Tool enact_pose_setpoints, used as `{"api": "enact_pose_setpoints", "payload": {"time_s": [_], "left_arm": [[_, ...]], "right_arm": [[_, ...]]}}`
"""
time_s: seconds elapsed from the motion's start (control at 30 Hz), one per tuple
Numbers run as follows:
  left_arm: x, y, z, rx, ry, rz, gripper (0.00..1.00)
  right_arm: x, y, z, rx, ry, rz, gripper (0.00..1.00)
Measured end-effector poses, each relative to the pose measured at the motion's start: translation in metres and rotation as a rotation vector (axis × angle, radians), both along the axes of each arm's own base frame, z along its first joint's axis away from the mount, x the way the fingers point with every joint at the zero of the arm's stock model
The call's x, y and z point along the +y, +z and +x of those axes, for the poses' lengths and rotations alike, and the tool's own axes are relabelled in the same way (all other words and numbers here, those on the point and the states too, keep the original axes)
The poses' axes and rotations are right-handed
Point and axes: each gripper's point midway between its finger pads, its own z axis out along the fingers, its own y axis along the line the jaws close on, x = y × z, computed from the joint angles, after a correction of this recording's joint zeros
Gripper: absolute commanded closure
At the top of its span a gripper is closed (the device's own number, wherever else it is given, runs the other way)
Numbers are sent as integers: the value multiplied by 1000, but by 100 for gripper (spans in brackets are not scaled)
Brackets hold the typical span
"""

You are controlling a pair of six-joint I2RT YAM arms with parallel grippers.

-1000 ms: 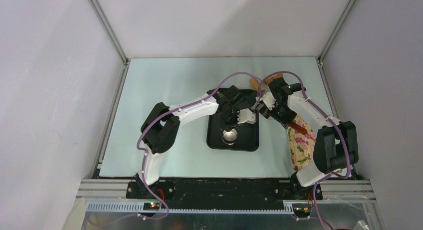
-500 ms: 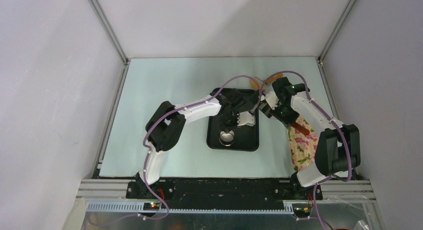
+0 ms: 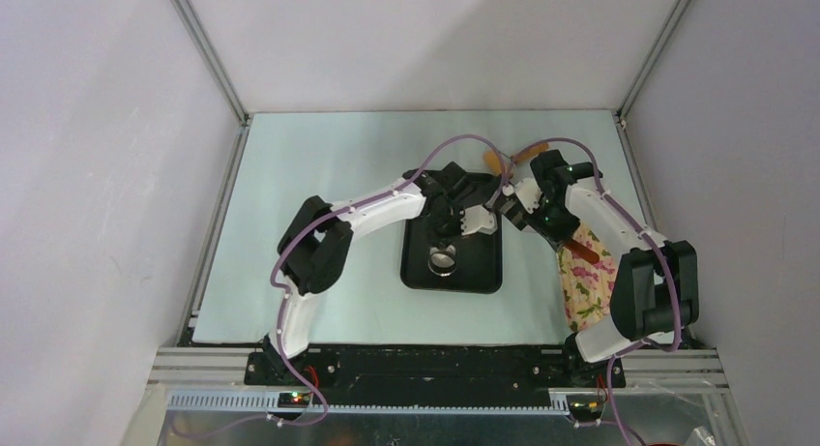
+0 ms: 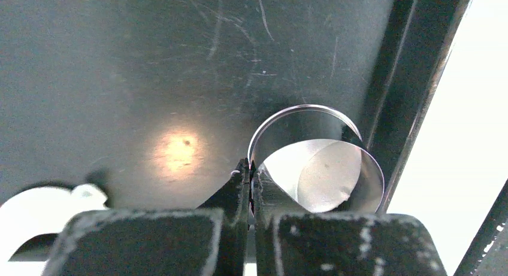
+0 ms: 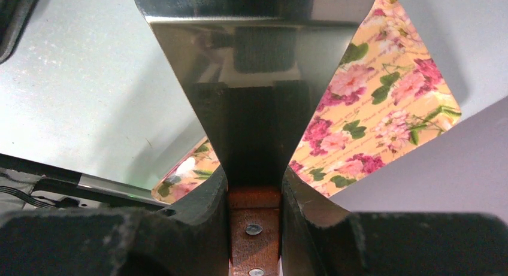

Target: Roll out the dumpling wrappers from the dough

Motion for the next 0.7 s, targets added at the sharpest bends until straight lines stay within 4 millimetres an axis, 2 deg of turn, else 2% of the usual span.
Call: {"api": "enact_pose_setpoints", "payload": {"time_s": [0.27,0.33,0.47,0.7], "left_arm": [[-16,66,28,-94,47,-141,100],[-18,76,31,-105,51,-163,100],[-19,86,33,-110,57,-177,100],[-13,86,35,-96,91,-167,100]], "right_arm": [[12,-14,2,42,22,32,100],[19,-19,2,56,43,34,100],[32,-32,3,83,78,30,100],[46,-43,4,99,105,33,100]]}}
